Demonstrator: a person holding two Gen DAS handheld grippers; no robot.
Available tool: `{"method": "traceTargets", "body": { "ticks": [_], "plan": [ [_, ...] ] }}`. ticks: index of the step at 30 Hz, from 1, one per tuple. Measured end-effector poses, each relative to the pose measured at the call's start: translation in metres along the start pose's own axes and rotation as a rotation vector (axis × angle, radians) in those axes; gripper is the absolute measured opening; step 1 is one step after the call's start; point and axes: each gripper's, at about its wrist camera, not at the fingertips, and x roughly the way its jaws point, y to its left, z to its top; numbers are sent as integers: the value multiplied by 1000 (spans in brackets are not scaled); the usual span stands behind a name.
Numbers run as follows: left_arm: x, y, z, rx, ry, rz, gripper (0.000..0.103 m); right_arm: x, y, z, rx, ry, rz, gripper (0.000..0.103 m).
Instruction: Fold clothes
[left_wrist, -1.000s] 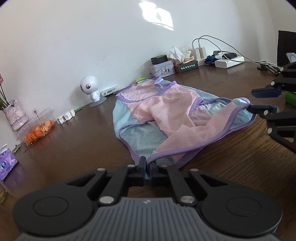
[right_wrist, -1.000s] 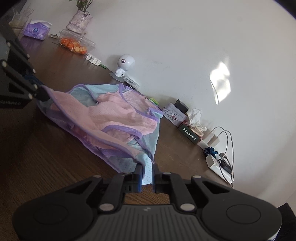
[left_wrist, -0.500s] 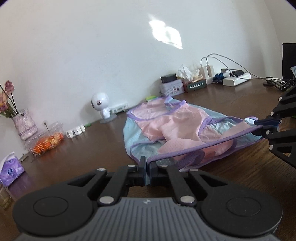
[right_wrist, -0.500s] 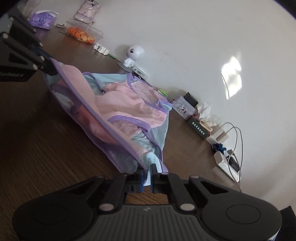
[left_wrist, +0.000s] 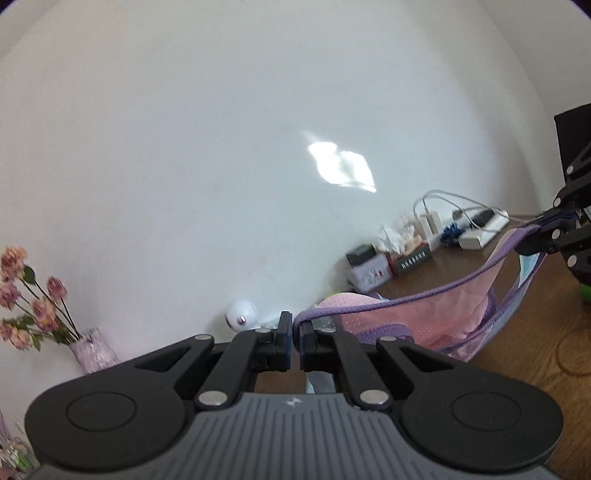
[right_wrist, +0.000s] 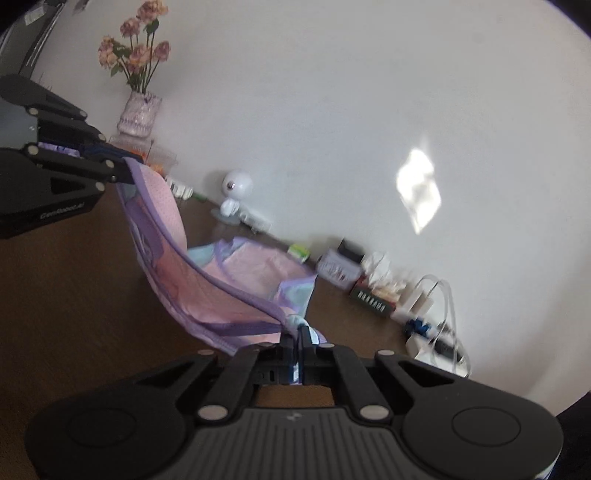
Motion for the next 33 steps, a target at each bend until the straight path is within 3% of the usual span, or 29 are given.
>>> {"method": "traceTargets", "body": {
  "ticks": [7,9,11,14,16,19,22,23,24,26,27,30,31,33],
  "plan": [
    [-53,47,85,-41,-267,111,7,-84,-47,68,0,-304,-115,1],
    [-63,55,98,-55,-305,135,9,-106,-57,82,9,-385,-146,1],
    [-57,57,102,-70,-289,138,14,-117,-66,91,13,-431,-158,1],
    [-21,47,86,-35,-168,74,15,-80,-69,85,19,-342,-117,1],
    [19,36,66,-18,-44,-12,8,-48,-71,78,25,-260,-80,1],
    [94,15,30,-4,129,-135,2,28,-65,54,45,-71,18,1],
    [164,-9,13,49,189,-122,2,113,-54,31,52,99,74,1],
    [181,-9,20,48,171,-81,2,139,-51,27,55,140,80,1],
    [190,0,33,45,118,-7,2,155,-50,33,54,124,35,1],
    [183,26,73,15,-20,148,2,156,-50,63,0,-19,-184,0],
    [156,41,98,-24,-139,204,2,145,-51,81,-23,-118,-294,0],
    [62,67,148,-69,-510,324,2,69,-65,119,16,-488,-449,1],
    [40,67,152,-39,-576,375,3,43,-67,121,20,-601,-483,1],
    [12,65,148,13,-631,416,3,10,-65,119,5,-706,-544,1]
  ]
}}
